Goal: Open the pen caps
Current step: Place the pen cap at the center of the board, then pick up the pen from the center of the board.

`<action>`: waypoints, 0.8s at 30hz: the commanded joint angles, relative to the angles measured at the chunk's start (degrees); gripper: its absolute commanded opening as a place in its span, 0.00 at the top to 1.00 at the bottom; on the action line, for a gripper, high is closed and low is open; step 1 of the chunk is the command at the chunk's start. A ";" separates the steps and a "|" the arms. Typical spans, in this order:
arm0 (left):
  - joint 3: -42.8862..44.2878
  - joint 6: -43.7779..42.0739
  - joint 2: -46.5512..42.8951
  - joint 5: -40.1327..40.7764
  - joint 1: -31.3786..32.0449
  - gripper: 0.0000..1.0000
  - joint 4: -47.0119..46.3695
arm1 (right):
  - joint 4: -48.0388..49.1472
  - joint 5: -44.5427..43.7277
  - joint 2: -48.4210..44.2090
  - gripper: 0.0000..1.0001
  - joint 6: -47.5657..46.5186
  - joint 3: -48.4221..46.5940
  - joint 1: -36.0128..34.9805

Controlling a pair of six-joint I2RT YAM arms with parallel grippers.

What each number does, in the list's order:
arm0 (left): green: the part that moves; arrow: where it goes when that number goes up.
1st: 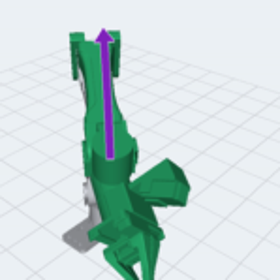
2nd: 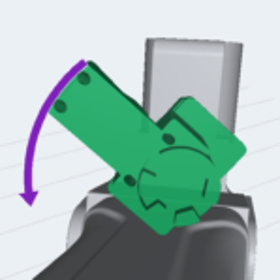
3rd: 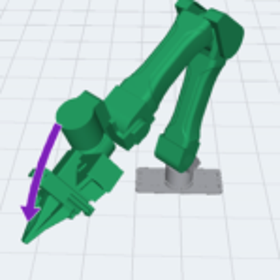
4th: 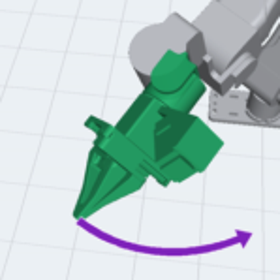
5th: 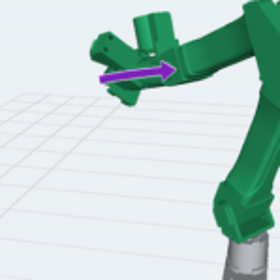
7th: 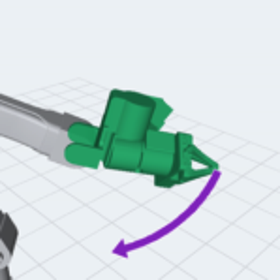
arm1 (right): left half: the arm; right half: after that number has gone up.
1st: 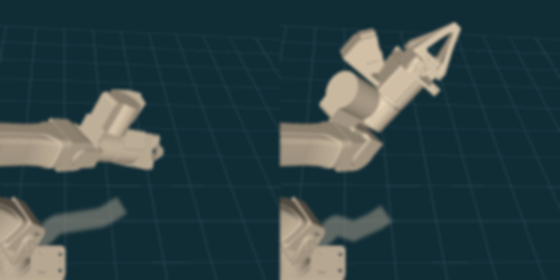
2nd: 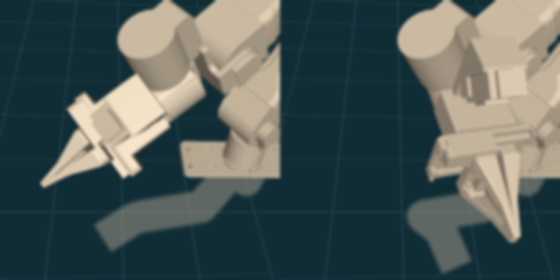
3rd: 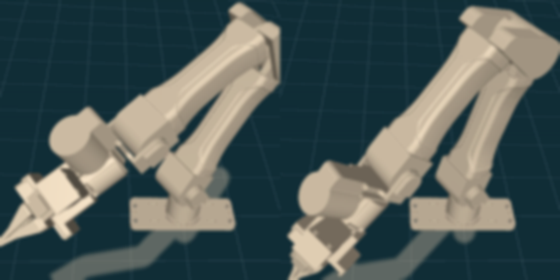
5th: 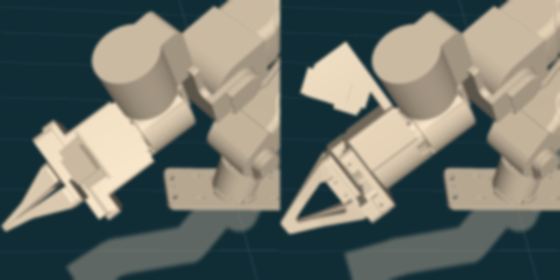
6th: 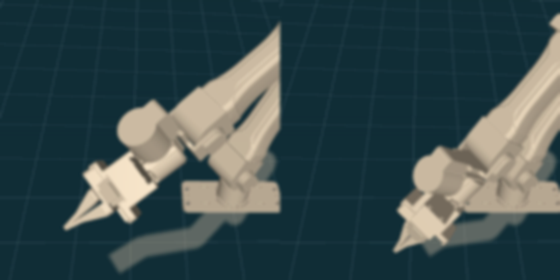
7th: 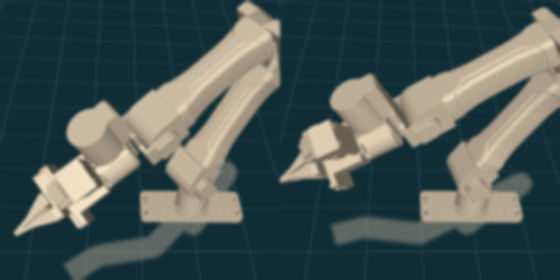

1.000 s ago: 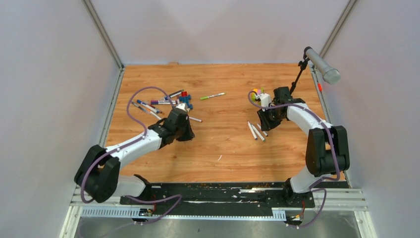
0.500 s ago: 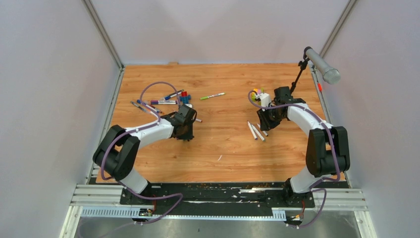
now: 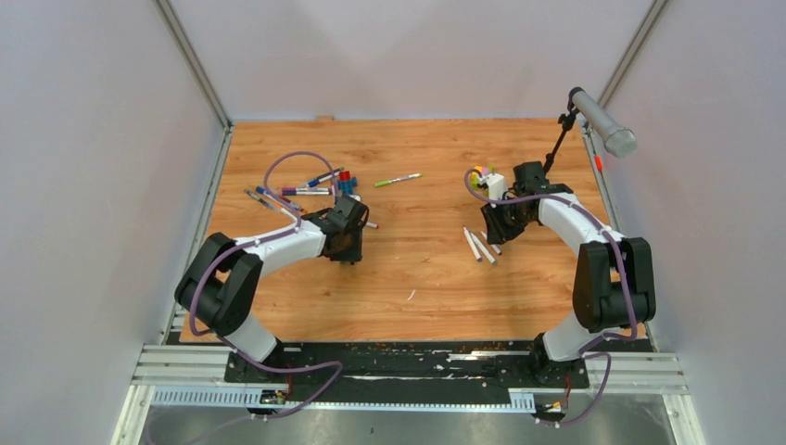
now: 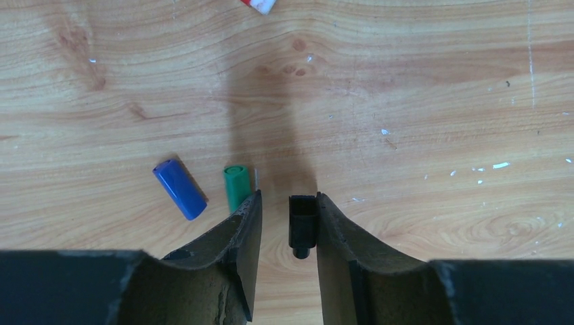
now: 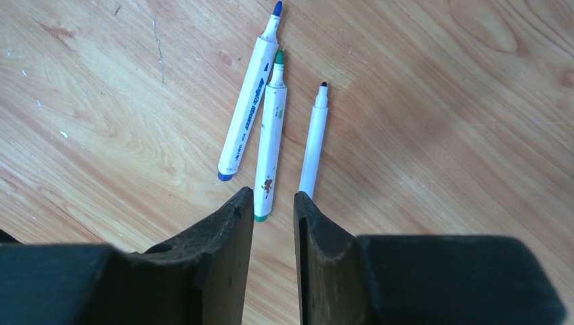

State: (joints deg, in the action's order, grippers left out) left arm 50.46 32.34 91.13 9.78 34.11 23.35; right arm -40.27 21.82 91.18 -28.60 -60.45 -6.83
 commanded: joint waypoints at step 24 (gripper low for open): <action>2.94 -1.38 -3.64 -0.80 0.15 0.47 0.21 | -0.51 2.52 -2.23 0.71 -0.99 -1.78 0.41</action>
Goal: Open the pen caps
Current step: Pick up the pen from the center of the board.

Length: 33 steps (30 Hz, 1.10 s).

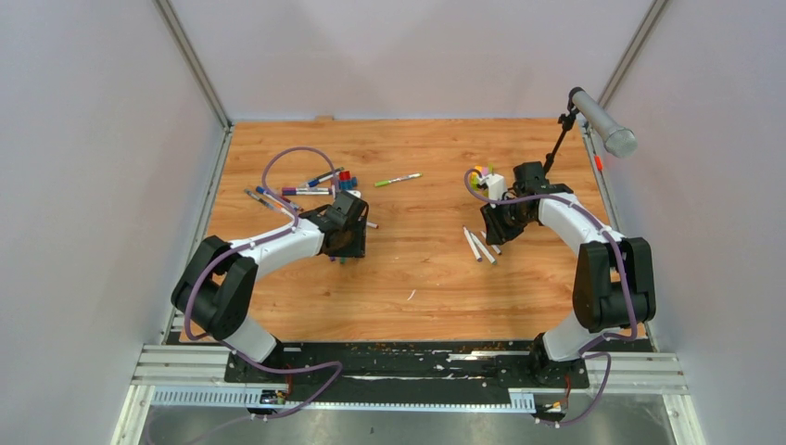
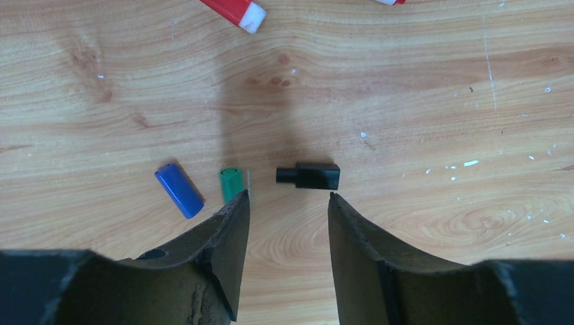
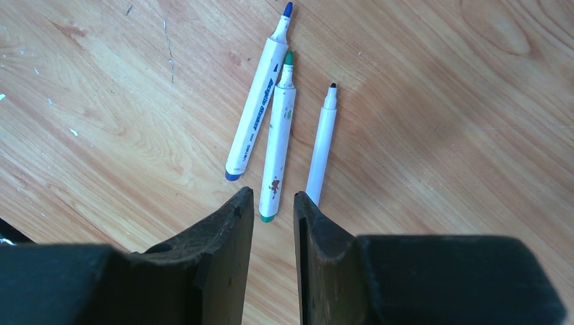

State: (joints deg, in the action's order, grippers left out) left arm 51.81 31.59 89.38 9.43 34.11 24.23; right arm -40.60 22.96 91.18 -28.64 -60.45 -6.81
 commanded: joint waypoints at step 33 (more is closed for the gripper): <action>20.06 19.22 12.60 9.15 -10.09 0.53 5.67 | -0.73 3.31 -2.32 0.70 -1.28 -1.95 0.31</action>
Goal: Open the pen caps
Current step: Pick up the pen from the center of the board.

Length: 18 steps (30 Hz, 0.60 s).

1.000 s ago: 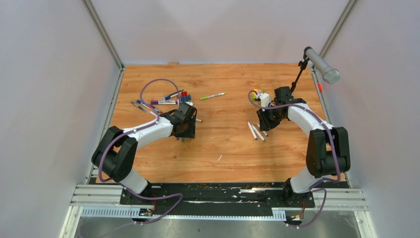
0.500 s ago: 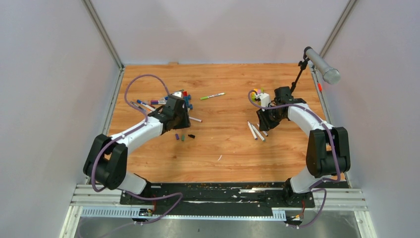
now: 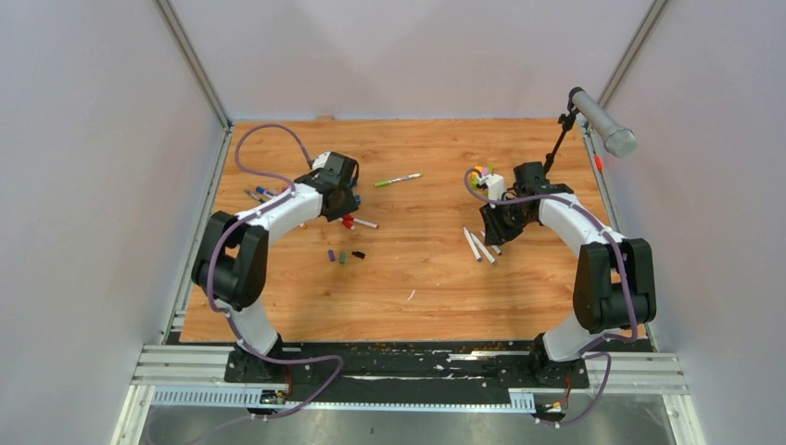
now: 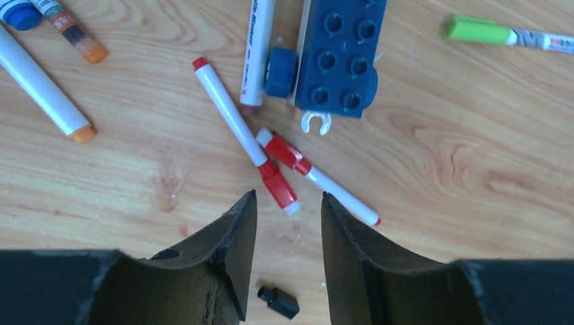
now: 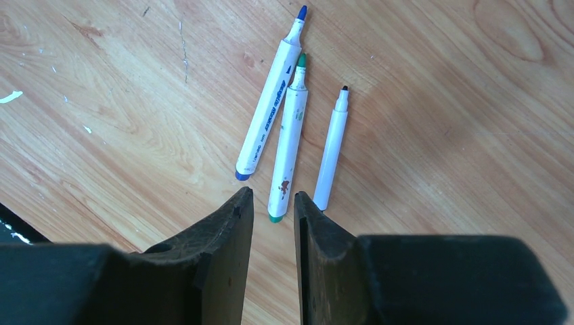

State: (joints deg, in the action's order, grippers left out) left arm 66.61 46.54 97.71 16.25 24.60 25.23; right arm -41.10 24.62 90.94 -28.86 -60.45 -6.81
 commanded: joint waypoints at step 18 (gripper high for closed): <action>10.48 6.01 13.24 0.08 -0.69 0.56 7.78 | -0.43 2.01 -2.10 0.70 -1.19 -2.05 0.30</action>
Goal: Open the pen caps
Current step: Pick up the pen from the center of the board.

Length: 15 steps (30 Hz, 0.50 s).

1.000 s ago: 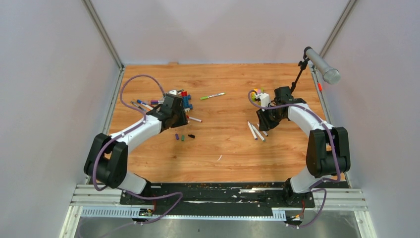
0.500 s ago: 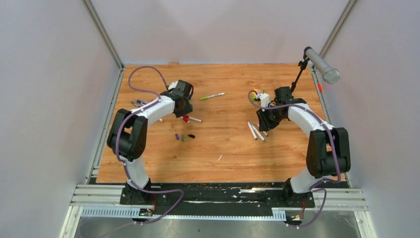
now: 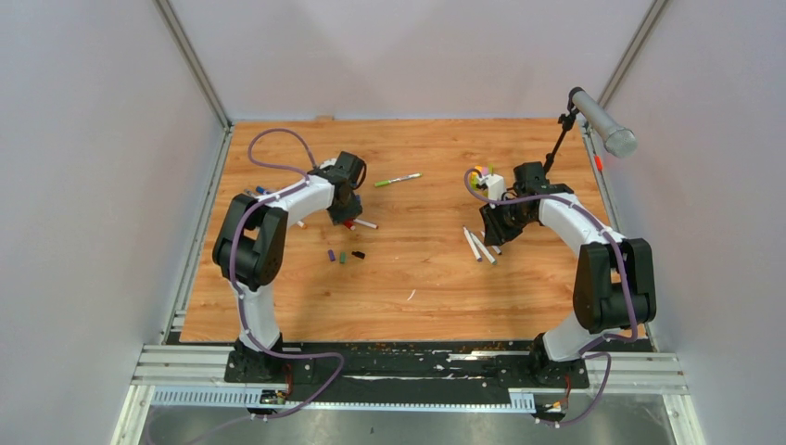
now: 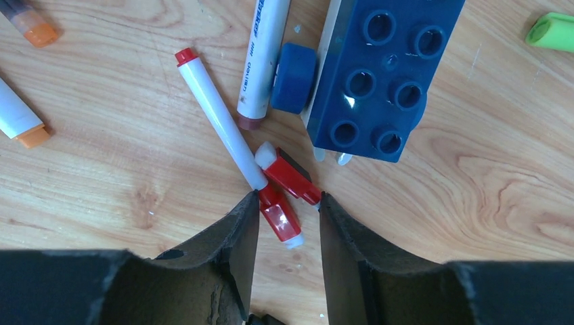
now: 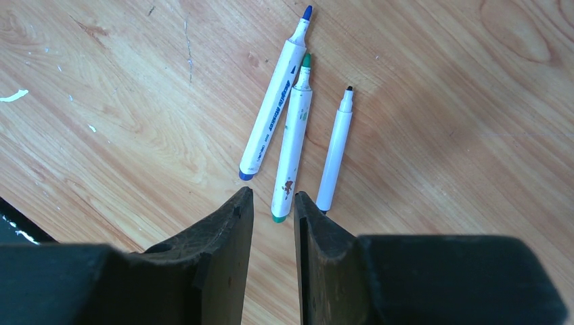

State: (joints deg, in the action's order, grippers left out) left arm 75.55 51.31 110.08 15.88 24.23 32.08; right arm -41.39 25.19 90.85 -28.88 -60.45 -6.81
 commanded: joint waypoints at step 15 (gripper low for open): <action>1.24 -0.36 0.96 -0.99 -0.32 0.55 2.26 | -0.26 1.57 -1.99 0.70 -1.11 -2.04 0.31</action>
State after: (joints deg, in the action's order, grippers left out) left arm 76.90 51.35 111.24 15.09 24.23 33.47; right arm -41.41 25.21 90.85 -29.06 -60.45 -6.81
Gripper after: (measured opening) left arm 0.433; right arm 0.297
